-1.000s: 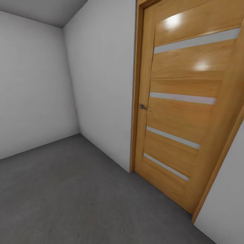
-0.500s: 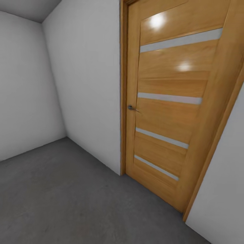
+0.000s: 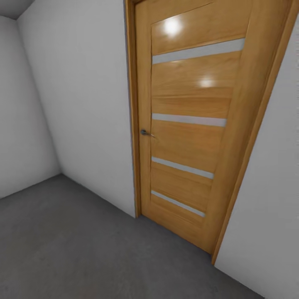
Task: Move the two storage containers from the living room to the garage. In the garage, place one container on the floor and stack the other container on top of it (either order is fine).
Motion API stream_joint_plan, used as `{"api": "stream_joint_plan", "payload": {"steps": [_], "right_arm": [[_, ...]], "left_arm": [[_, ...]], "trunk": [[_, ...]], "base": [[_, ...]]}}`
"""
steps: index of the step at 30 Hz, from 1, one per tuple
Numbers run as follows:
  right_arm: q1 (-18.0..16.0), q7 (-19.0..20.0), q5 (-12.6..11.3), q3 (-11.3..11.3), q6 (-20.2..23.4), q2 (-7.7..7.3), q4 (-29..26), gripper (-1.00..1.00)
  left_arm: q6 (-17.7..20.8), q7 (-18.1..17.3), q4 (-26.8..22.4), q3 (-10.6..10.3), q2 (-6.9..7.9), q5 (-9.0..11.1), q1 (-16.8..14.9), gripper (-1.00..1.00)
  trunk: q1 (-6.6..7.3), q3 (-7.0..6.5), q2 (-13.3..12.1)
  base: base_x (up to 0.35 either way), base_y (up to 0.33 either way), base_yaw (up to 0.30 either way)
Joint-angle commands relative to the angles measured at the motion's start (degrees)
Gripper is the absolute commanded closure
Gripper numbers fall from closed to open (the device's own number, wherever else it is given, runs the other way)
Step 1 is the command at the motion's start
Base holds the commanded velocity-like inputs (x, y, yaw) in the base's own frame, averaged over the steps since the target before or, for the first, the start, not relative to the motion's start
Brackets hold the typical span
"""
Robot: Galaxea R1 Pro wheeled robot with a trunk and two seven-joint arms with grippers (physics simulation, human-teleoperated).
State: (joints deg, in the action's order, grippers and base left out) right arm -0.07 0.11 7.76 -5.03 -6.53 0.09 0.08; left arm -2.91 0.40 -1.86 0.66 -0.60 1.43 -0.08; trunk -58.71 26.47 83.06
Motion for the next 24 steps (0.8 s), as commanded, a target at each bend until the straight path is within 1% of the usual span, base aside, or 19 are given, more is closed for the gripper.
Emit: {"api": "stream_joint_plan", "payload": {"steps": [1, 15, 19, 24], "right_arm": [[0.0, 0.0, 0.1, -0.4, -0.1, -0.01, 0.0, -1.0], [0.0, 0.0, 0.0, -0.5, -0.1, -0.01, 0.0, -1.0], [0.0, 0.0, 0.0, -0.5, -0.1, -0.01, 0.0, -1.0], [0.0, 0.0, 0.1, -0.5, -0.1, -0.01, 0.0, -1.0]], "left_arm": [[-0.2, 0.0, 0.0, 0.0, -0.01, 0.1, 0.0, -1.0], [-0.2, 0.0, 0.0, 0.1, 0.0, 0.1, 0.0, -1.0], [-0.2, 0.0, 0.0, 0.1, -0.01, 0.1, 0.0, -1.0], [-0.2, 0.0, 0.0, 0.1, 0.0, 0.1, 0.0, -1.0]], "trunk": [[-0.02, 0.04, 0.0], [-0.02, 0.04, 0.0], [-0.02, 0.04, 0.0], [-0.02, 0.04, 0.0]], "base": [[0.188, 0.25, -0.269], [0.203, 0.268, -0.269], [0.123, 0.125, -0.269], [0.021, 0.021, -0.269]]}}
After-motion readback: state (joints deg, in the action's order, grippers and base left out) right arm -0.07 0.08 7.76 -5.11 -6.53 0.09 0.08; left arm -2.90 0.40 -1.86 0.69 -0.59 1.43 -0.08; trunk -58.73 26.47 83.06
